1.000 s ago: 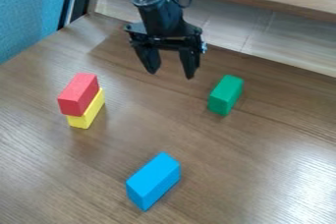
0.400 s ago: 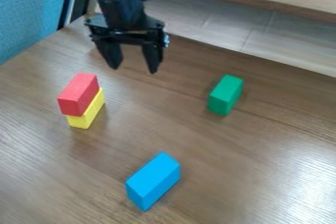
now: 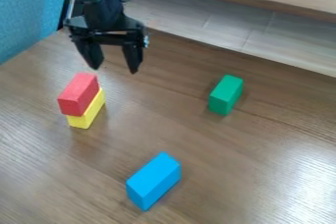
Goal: Remove the red rectangle from the yellow rectangle and move to the top left corner
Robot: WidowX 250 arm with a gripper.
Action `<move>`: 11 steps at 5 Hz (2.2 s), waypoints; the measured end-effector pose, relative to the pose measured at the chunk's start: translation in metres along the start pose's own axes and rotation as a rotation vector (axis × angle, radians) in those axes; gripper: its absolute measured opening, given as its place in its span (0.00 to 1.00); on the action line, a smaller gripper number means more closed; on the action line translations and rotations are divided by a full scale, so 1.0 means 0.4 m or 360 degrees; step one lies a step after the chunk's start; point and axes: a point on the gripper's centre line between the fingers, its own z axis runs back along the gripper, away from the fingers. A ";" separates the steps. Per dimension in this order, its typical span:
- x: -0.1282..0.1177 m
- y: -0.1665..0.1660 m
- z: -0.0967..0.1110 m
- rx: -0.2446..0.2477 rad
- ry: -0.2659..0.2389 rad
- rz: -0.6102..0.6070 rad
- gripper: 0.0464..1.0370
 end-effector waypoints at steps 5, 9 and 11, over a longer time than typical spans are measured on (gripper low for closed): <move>-0.056 0.154 0.011 0.0145 0.0045 0.0177 0.96; -0.070 0.134 -0.078 0.0136 0.0099 0.0235 0.96; -0.074 0.137 -0.114 0.0170 0.0122 0.0251 0.91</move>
